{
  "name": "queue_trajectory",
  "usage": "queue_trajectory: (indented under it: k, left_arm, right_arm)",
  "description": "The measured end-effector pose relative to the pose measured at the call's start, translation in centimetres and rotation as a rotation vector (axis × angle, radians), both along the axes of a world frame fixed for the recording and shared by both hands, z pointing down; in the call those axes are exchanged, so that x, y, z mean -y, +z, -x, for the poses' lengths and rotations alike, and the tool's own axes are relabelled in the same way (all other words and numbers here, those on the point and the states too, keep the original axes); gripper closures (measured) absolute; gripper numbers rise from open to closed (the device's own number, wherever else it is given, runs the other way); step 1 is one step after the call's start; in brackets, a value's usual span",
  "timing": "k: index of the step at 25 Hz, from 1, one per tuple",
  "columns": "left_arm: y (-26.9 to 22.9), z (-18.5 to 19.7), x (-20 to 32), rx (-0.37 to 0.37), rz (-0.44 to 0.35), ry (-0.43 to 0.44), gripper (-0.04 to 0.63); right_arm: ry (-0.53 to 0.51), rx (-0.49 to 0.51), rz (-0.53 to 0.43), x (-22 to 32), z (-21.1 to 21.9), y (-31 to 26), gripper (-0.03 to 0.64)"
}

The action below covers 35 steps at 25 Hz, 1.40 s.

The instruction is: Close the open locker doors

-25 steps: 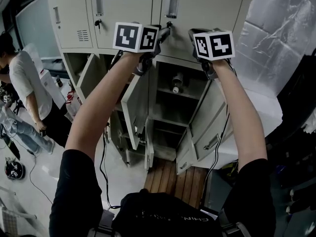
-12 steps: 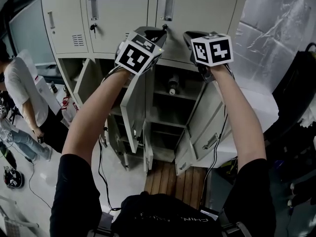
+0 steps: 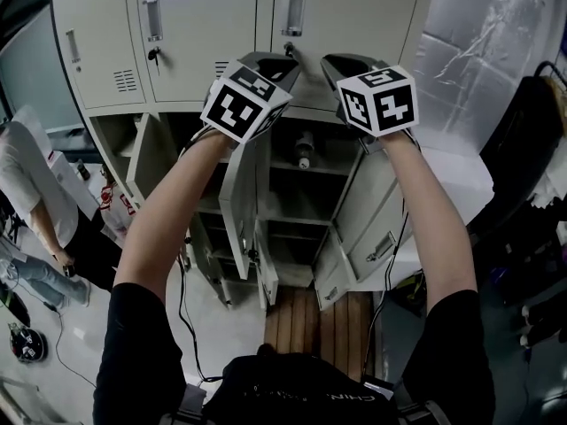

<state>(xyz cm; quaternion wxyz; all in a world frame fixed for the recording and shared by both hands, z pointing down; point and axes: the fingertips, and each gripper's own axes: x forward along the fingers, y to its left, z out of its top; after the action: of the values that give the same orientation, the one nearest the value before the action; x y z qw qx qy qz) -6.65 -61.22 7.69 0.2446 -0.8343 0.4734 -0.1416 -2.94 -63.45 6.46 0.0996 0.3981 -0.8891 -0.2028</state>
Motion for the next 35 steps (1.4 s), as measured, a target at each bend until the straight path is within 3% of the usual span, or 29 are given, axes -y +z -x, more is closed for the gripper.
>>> queue_trajectory:
  k: [9,17,27,35]
  left_arm:
    - [0.4,-0.2,-3.3,-0.065,-0.029,0.083,0.575]
    - [0.8,-2.0,-9.6,-0.008,-0.085,0.018,0.575]
    - [7.3,-11.8,-20.1,0.008,-0.028,-0.011,0.575]
    - [10.8,-16.9,-28.5,0.018,0.025,-0.047,0.575]
  right_arm:
    - [0.049,0.002,-0.015,-3.9,-0.8,0.9,0.577]
    - [0.043,-0.031,-0.079,-10.6,-4.1,1.9,0.577]
    - [0.054,-0.043,-0.056,-21.5,-15.5,7.4,0.577]
    - [0.037,-0.009,-0.054,-30.3,-20.9,10.1,0.577]
